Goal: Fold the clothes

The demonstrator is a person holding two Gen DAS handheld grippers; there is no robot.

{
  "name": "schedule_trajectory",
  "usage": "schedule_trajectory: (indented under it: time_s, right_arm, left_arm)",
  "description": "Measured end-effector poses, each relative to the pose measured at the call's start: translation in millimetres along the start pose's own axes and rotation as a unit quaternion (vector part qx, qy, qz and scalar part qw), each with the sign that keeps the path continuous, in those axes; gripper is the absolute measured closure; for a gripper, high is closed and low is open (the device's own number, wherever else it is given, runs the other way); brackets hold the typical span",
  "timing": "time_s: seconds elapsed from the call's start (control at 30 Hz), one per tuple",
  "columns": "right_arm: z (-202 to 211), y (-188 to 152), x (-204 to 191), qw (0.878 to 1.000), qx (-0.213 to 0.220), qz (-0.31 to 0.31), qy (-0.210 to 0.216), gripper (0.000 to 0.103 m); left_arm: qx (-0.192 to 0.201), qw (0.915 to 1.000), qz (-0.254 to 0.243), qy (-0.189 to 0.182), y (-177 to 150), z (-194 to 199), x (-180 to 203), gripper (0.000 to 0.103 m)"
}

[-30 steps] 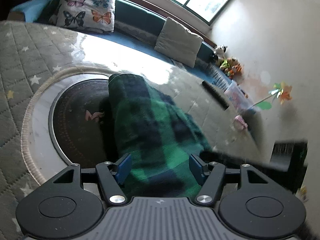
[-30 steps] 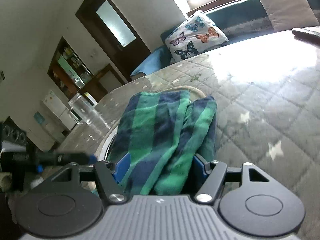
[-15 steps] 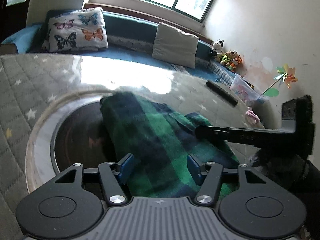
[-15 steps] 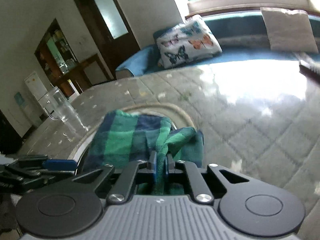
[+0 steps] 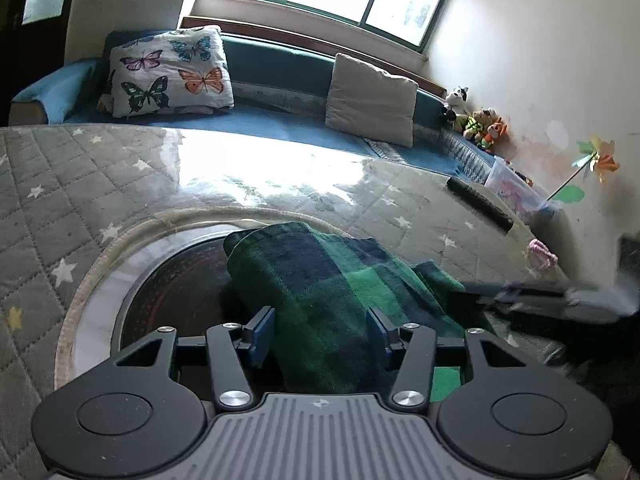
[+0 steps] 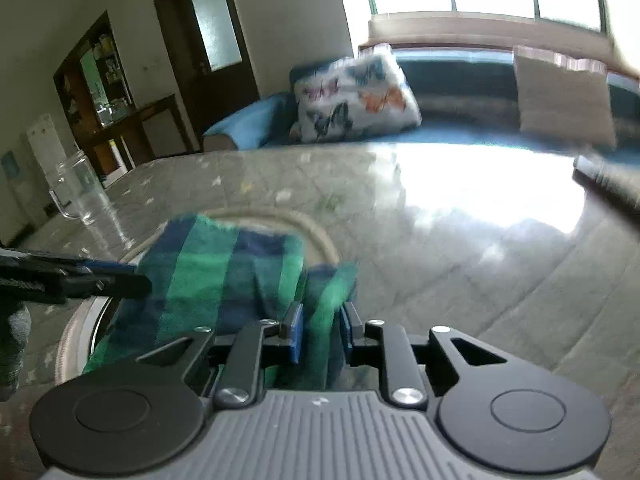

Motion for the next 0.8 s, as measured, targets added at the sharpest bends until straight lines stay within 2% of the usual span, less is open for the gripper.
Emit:
schedule_trajectory:
  time_s: [0.07, 0.13, 0.23, 0.33, 0.43, 0.57, 0.8]
  right_arm:
    - [8, 9, -5, 1.0, 0.014, 0.02, -0.012, 0.082]
    - [6, 16, -16, 0.999, 0.017, 0.035, 0.001, 0.082]
    - [-11, 15, -30, 0.998, 0.001, 0.052, 0.027, 0.083]
    - [-32, 6, -36, 0.997, -0.026, 0.063, 0.028, 0.083]
    - [-47, -7, -34, 0.996, -0.054, 0.069, 0.013, 0.089]
    - [-43, -9, -35, 0.995, -0.055, 0.081, 0.012, 0.089]
    - [-37, 1, -35, 0.994, -0.058, 0.089, 0.011, 0.089]
  left_arm:
    - [0.004, 1.0, -0.005, 0.004, 2, -3, -1, 0.052]
    - [0.009, 0.9999, -0.008, 0.009, 4, -6, -2, 0.054]
    - [0.01, 0.9999, -0.009, 0.01, 8, -12, -4, 0.054]
    - [0.013, 0.9997, -0.012, 0.017, 11, -17, -7, 0.053]
    - [0.014, 0.9991, -0.014, 0.036, 14, -23, -15, 0.051]
    - [0.023, 0.9976, -0.026, 0.059, 18, -26, -22, 0.047]
    - [0.037, 0.9932, -0.047, 0.1, 26, -30, -34, 0.048]
Point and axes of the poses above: each gripper's, at about its wrist camera, not at the fingertips, and z roughly against the way its jaws point, x to its right, y to its top, the point moved 6 cm from there along -z, roughly the way its jaws point, and after that the axes turned 7 degrees about z, right-handed, at the moved point
